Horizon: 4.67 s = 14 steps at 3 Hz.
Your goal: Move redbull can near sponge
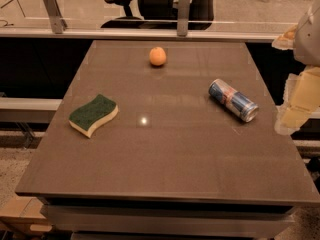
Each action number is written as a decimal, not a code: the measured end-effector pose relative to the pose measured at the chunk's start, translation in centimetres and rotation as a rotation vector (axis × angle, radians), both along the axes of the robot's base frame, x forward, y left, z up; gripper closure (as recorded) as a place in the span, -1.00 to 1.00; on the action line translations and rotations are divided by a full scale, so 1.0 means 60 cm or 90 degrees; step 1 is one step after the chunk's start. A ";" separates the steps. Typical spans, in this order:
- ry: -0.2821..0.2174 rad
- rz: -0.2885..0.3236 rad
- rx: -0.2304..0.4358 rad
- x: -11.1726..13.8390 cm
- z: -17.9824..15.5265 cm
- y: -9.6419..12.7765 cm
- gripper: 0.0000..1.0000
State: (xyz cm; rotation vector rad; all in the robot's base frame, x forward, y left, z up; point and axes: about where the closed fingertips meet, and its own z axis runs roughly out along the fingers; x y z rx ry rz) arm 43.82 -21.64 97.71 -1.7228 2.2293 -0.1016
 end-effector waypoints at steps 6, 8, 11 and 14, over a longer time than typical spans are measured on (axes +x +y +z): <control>0.087 -0.368 0.206 0.086 -0.013 0.025 -1.00; 0.139 -0.474 0.104 0.131 -0.075 0.010 -1.00; 0.180 -0.490 0.088 0.181 -0.148 -0.002 -1.00; 0.166 -0.443 0.056 0.206 -0.210 0.001 -1.00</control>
Offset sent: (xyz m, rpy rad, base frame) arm 0.0195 0.0177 0.0077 0.1139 -0.0114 -0.0902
